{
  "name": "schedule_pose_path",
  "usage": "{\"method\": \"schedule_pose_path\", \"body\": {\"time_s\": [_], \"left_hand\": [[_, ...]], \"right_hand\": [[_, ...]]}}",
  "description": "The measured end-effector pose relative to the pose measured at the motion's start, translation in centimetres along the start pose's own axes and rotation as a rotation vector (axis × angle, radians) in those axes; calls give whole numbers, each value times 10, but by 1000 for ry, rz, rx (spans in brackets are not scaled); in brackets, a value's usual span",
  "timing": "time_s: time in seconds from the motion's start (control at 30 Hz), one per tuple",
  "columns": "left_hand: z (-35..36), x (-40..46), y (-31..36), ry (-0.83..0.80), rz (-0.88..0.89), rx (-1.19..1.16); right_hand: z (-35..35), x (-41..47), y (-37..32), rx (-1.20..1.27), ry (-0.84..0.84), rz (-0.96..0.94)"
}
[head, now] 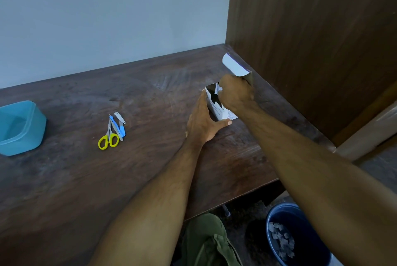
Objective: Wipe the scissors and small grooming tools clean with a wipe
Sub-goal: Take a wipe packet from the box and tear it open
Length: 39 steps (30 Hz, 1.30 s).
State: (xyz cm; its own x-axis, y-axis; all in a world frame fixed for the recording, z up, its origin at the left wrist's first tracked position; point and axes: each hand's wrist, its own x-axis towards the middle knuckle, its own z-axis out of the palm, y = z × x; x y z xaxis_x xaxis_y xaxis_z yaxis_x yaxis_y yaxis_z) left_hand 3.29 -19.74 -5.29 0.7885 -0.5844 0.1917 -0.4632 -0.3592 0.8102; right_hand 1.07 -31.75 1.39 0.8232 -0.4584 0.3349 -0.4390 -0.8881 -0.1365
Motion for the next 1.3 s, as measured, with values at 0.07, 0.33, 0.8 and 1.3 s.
{"method": "schedule_pose_path", "body": {"time_s": [0.07, 0.33, 0.8, 1.3], "left_hand": [[-1, -2, -1, -5, 0, -25], [-23, -17, -3, -92, -72, -114], [-167, -180, -53, 373, -259, -426], [-247, -193, -98, 507, -286, -379]], "right_hand": [[-1, 1, 1, -23, 39, -24], [-39, -23, -22, 207, 130, -108], [15, -149, -132, 1042, -196, -1], [33, -160, -276, 1300, -339, -158]]}}
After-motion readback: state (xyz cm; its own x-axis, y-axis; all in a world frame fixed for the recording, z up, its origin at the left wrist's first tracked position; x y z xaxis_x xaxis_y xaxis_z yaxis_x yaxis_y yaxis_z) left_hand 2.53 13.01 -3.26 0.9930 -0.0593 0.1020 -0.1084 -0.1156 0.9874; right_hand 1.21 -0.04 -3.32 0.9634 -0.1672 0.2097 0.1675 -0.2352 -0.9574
